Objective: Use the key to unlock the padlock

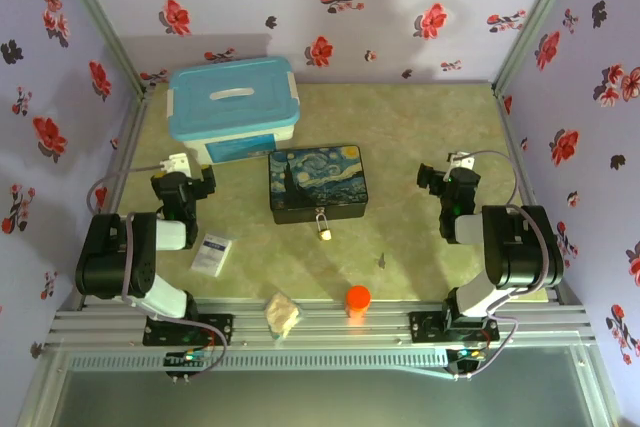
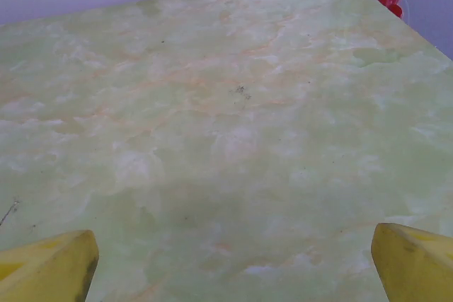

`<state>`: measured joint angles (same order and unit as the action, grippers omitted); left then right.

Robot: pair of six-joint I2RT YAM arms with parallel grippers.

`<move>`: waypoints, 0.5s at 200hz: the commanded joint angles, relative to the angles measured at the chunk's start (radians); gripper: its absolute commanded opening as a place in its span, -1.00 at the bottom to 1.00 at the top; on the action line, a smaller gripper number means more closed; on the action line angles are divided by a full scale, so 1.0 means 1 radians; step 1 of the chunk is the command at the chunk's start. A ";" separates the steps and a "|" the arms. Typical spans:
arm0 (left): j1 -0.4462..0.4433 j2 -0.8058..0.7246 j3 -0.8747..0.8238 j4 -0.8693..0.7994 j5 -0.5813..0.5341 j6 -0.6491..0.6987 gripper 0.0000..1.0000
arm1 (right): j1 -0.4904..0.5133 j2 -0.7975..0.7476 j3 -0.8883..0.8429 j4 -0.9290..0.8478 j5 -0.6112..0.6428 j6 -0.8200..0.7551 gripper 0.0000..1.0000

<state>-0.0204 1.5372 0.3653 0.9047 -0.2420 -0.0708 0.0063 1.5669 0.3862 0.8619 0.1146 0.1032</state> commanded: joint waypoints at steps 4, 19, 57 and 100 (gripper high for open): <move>0.005 0.009 0.015 0.014 0.014 0.023 0.99 | -0.006 -0.006 0.011 0.008 -0.007 -0.019 0.99; 0.006 0.009 0.016 0.014 0.014 0.023 1.00 | -0.006 -0.007 0.011 0.007 -0.008 -0.020 0.99; 0.006 0.009 0.016 0.014 0.013 0.023 1.00 | -0.006 -0.005 0.011 0.009 -0.007 -0.020 0.99; -0.002 0.012 0.019 0.010 0.015 0.032 1.00 | -0.006 -0.007 0.012 0.007 -0.007 -0.020 0.99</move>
<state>-0.0196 1.5372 0.3653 0.9043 -0.2340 -0.0677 0.0063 1.5669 0.3862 0.8619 0.1146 0.1032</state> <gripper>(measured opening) 0.997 0.993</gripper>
